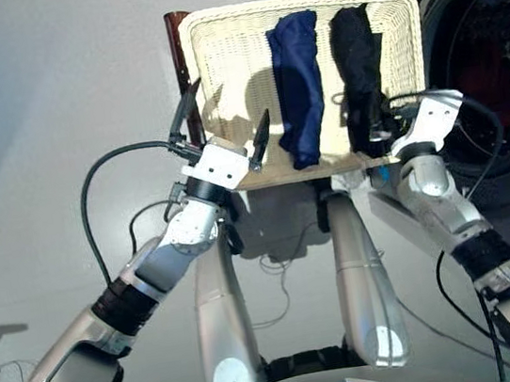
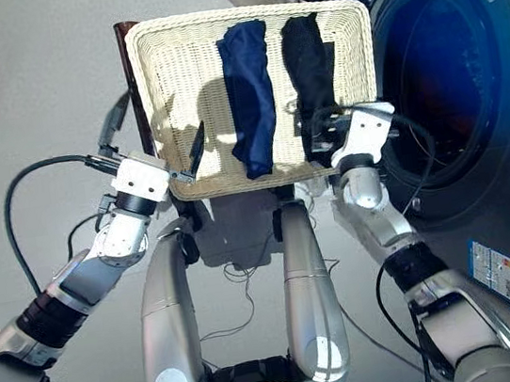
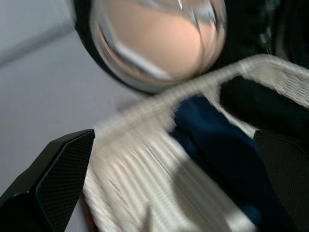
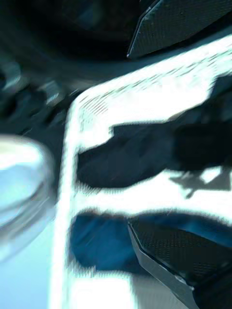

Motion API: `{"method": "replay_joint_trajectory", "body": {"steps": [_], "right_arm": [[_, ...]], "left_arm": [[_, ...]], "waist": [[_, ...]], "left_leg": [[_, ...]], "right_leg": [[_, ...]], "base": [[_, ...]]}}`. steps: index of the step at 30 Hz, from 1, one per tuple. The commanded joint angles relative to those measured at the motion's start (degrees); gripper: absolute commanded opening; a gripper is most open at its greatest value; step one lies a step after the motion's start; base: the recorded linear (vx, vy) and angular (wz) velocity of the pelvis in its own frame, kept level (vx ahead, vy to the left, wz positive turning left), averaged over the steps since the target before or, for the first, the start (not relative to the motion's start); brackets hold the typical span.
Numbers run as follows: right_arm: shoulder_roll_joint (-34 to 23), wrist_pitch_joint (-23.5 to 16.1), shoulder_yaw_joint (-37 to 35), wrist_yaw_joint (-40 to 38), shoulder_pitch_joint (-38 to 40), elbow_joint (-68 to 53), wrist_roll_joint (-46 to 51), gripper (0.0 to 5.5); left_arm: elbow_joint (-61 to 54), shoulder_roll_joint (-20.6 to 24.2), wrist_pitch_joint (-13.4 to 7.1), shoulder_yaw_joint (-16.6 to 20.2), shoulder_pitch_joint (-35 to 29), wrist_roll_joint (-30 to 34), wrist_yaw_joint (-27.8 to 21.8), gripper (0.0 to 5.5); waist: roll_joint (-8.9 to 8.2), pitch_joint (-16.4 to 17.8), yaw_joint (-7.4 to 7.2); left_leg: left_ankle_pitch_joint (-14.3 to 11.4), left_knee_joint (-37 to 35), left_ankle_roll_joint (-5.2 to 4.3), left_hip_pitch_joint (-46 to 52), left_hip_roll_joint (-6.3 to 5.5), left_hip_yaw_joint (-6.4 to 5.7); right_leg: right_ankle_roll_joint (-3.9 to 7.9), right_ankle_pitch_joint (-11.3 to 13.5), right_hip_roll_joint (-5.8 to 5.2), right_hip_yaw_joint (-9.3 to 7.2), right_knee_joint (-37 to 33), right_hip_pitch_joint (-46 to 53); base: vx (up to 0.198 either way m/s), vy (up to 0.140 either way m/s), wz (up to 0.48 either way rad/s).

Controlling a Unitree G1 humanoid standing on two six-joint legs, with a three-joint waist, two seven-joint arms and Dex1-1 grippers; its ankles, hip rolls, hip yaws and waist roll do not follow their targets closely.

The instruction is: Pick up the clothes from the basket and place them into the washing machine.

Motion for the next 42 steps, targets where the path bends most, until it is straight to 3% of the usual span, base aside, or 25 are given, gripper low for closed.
{"method": "replay_joint_trajectory", "body": {"steps": [1,4,10,15,16,19,20,21,32,34,38,42], "right_arm": [[-0.39,-3.25,-0.17,-1.9,-4.41,-9.05,-10.11,5.5],[3.34,-1.84,1.68,-6.89,-8.04,-12.99,-19.13,5.5],[11.1,-0.5,10.68,-7.37,-18.78,-11.91,-21.76,5.5],[15.73,-1.35,15.39,-6.91,-23.85,-11.92,-20.23,5.5],[17.77,-1.74,17.36,-6.51,-24.19,-11.8,-18.76,5.5],[19.49,-2.03,18.74,-5.82,-25.81,-12.11,-17.83,5.5],[20.0,-2.08,18.98,-5.64,-27.14,-12.18,-17.4,5.5],[21.13,-2.15,19.67,-5.59,-26.56,-12.19,-17.04,5.5],[23.69,-1.85,21.59,-4.77,-28.01,-14.46,-15.75,5.5],[24.33,-1.81,21.84,-4.12,-27.97,-13.9,-14.49,5.5],[25.16,-2.22,22.36,-3.53,-28.57,-13.43,-13.69,5.5],[25.49,-2.77,22.3,-2.32,-28.47,-13.38,-11.76,5.5]], "left_arm": [[4.99,-5.42,-1.2,-3.4,-2.17,-2.99,-1.65,5.5],[14.21,-12.38,-0.6,-3.95,-4.86,-3.78,0.57,5.5],[26.76,-20.79,-0.8,-3.42,-10.79,-9.55,2.5,5.5],[33.23,-24.14,-0.8,-1.58,-13.76,-14.02,3.57,5.5],[35.88,-25.39,-0.52,-0.45,-14.06,-15.81,4.22,5.5],[36.94,-25.88,-0.87,0.67,-14.76,-18.47,4.37,5.5],[37.76,-25.79,-0.89,1.42,-16.33,-19.26,4.76,5.5],[38.31,-26.06,-1.08,1.84,-15.7,-19.87,5.02,5.5],[42.35,-26.53,-1.77,9.54,-19.44,-26.35,9.82,5.5],[44.29,-26.09,-2.03,12.38,-20.67,-29.43,9.86,5.5],[45.05,-25.33,-1.95,13.37,-22.41,-29.61,10.05,5.5],[48.31,-25.19,-0.77,14.64,-25.02,-31.63,9.27,5.5]], "waist": [[-1.7,-0.86,0.2],[-2.89,-0.86,-0.56],[-4.75,-0.86,-1.26],[-5.64,-0.86,-1.98],[-5.88,-0.86,-2.12],[-6.14,-0.86,-2.26],[-6.41,-0.86,-2.38],[-6.48,-0.86,-2.47],[-7.35,-0.86,-3.59],[-7.78,-0.86,-4.37],[-8.19,-0.86,-4.88],[-8.29,-0.86,-5.47]], "left_leg": [[-3.95,2.59,-2.41,3.88,1.5,0.82],[-3.92,2.64,-2.56,4.22,1.92,1.3],[-3.85,3.2,-2.86,4.15,3.13,1.96],[-3.87,4.11,-3.38,3.05,3.71,1.47],[-6.06,5.45,-4.04,3.95,4.12,1.09],[-6.43,6.82,-4.4,2.66,4.59,1.14],[-4.62,6.72,-4.19,0.42,4.91,1.46],[-6.94,8.28,-4.64,1.42,5.06,1.06],[-7.73,12.02,-5.56,-5.51,6.76,0.32],[-7.82,12.28,-5.79,-6.32,7.37,0.83],[-8.05,12.41,-5.76,-7.18,7.38,1.3],[-8.2,12.4,-5.62,-8.43,7.12,1.44]], "right_leg": [[1.51,2.27,-0.31,0.7,-3.96,0.51],[1.54,2.51,0.36,1.18,-4.05,0.56],[1.39,2.76,1.52,2.07,-4.45,0.35],[1.06,2.34,2.01,2.06,-3.32,-0.79],[1.2,-0.02,2.12,1.75,-1.66,-0.04],[1.13,-0.46,2.32,1.63,-0.33,-1.53],[1.05,1.35,2.59,1.85,-0.72,-3.69],[1.17,-1.07,2.6,1.37,1.05,-2.74],[1.13,-2.35,3.61,0.28,5.45,-10.49],[0.99,-2.17,4.29,0.59,5.53,-11.88],[1.32,-2.02,5.17,1.14,5.76,-13.49],[1.76,-1.94,4.86,1.44,6.38,-14.95]], "base": [[0.0,0.0,0.0],[0.0,0.0,0.0],[-0.006,-0.004,-0.176],[0.017,-0.022,-0.028],[0.098,-0.03,-0.045],[0.005,-0.023,-0.057],[0.0,0.0,0.0],[0.0,0.0,0.0],[0.013,-0.026,-0.021],[0.0,0.0,0.0],[0.0,0.0,0.0],[0.0,0.0,0.0]]}}
